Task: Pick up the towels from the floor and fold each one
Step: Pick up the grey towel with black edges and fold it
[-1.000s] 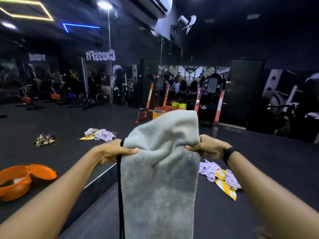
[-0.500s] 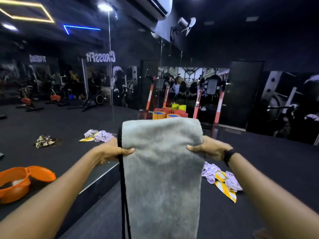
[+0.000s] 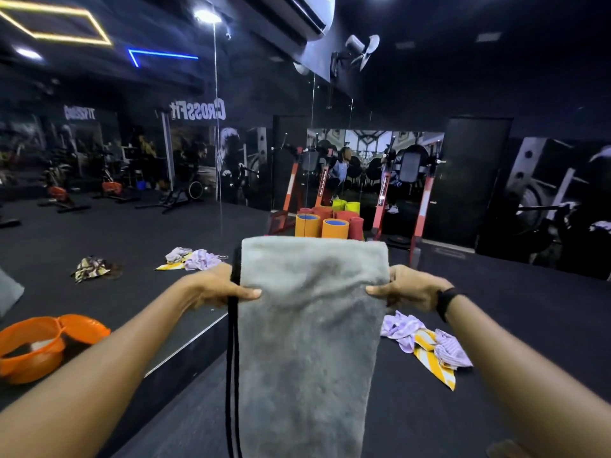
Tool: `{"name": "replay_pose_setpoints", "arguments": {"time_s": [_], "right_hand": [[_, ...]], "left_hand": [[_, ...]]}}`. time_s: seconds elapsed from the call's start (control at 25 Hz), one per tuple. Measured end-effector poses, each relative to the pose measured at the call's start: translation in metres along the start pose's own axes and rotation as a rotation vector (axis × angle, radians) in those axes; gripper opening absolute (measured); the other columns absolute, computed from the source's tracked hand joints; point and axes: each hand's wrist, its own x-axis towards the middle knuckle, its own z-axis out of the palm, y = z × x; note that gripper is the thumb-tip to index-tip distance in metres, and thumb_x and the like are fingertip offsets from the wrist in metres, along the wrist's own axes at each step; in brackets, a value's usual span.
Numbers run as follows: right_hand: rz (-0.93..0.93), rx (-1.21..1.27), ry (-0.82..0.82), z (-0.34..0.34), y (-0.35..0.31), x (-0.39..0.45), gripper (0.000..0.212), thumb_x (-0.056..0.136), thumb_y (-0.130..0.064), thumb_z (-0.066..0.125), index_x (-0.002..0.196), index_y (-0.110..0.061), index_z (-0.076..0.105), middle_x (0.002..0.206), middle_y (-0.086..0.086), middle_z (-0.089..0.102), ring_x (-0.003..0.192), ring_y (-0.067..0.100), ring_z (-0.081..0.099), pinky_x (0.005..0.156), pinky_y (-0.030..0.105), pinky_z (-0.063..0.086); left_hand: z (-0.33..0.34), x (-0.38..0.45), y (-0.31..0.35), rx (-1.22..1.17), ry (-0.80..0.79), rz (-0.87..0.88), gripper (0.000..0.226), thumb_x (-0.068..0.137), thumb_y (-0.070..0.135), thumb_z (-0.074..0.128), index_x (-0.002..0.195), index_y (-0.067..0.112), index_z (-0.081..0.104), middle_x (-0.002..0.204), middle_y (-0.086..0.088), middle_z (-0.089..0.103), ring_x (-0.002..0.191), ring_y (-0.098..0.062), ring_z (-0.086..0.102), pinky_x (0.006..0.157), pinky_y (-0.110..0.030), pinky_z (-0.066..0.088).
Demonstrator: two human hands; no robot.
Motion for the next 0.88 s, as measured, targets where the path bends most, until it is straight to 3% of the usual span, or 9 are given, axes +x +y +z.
{"name": "replay_pose_setpoints", "arguments": {"time_s": [0.08,0.2,0.36,0.44,0.52,0.64,0.76,0.84,0.88], "right_hand": [[0.051,-0.018,0.04,0.004,0.021,0.004,0.049,0.05,-0.037,0.089,0.083,-0.005,0.073,0.084,0.014,0.069,0.073,0.023,0.062,0.066,0.03,0.051],[0.045,0.035,0.089,0.004,0.016,0.002,0.046,0.057,-0.037,0.088,0.09,-0.007,0.075,0.094,0.016,0.067,0.075,0.021,0.062,0.067,0.028,0.051],[-0.15,0.253,0.121,-0.007,-0.018,0.0,0.054,0.056,-0.037,0.088,0.099,-0.009,0.071,0.093,0.006,0.073,0.076,0.012,0.07,0.064,0.024,0.058],[-0.077,0.097,0.1,0.0,-0.018,0.0,0.043,0.064,-0.025,0.085,0.099,-0.005,0.068,0.093,0.007,0.072,0.077,0.014,0.069,0.063,0.025,0.057],[-0.013,0.02,0.148,0.006,-0.006,0.004,0.024,0.074,-0.017,0.077,0.091,-0.002,0.069,0.089,0.009,0.07,0.07,0.013,0.067,0.061,0.024,0.056],[0.02,0.111,0.229,0.005,0.001,0.006,0.009,0.088,-0.016,0.066,0.091,-0.009,0.071,0.09,0.006,0.07,0.076,0.013,0.064,0.068,0.024,0.052],[0.033,0.129,0.231,0.002,-0.01,0.005,0.019,0.092,-0.016,0.06,0.106,-0.008,0.069,0.095,0.003,0.069,0.075,0.008,0.065,0.062,0.018,0.051],[-0.068,0.274,0.264,0.0,-0.024,0.002,0.017,0.092,-0.017,0.058,0.104,-0.008,0.067,0.088,0.002,0.071,0.066,0.005,0.067,0.053,0.017,0.052],[-0.117,0.326,0.243,-0.003,-0.028,0.001,0.02,0.088,-0.022,0.062,0.102,-0.009,0.067,0.089,0.003,0.073,0.07,0.008,0.069,0.057,0.02,0.055]], "left_hand": [[0.002,0.001,-0.018,-0.032,0.053,-0.101,0.028,0.072,0.022,0.083,0.094,0.014,0.068,0.083,-0.002,0.072,0.07,-0.013,0.065,0.058,-0.024,0.049],[0.003,-0.001,-0.014,-0.138,0.083,-0.139,0.024,0.076,0.023,0.08,0.094,0.011,0.07,0.086,-0.005,0.07,0.074,-0.015,0.064,0.068,-0.026,0.051],[-0.007,0.0,0.022,-0.372,0.213,0.126,0.016,0.081,0.021,0.072,0.094,0.013,0.067,0.086,-0.004,0.068,0.071,-0.012,0.065,0.06,-0.024,0.055],[-0.004,-0.008,0.028,-0.165,0.166,0.093,0.019,0.078,0.023,0.077,0.091,0.014,0.068,0.082,-0.001,0.073,0.074,-0.013,0.069,0.063,-0.027,0.056],[0.0,-0.011,0.018,-0.041,0.159,0.013,0.013,0.079,0.018,0.078,0.079,0.013,0.066,0.066,0.004,0.071,0.061,-0.007,0.068,0.07,-0.029,0.059],[-0.001,-0.008,0.004,-0.171,0.19,-0.077,0.012,0.087,0.021,0.069,0.079,0.015,0.062,0.062,0.007,0.066,0.057,-0.004,0.063,0.084,-0.033,0.053],[-0.002,-0.004,0.008,-0.223,0.181,-0.1,0.021,0.086,0.025,0.07,0.103,0.016,0.061,0.083,0.0,0.066,0.071,-0.011,0.063,0.069,-0.026,0.054],[-0.005,-0.002,0.019,-0.369,0.224,0.011,0.014,0.086,0.024,0.069,0.094,0.017,0.06,0.082,-0.001,0.064,0.063,-0.008,0.062,0.057,-0.021,0.052],[-0.007,-0.001,0.023,-0.375,0.206,0.076,0.014,0.086,0.026,0.069,0.092,0.016,0.062,0.082,0.0,0.066,0.062,-0.008,0.062,0.058,-0.021,0.052]]}}
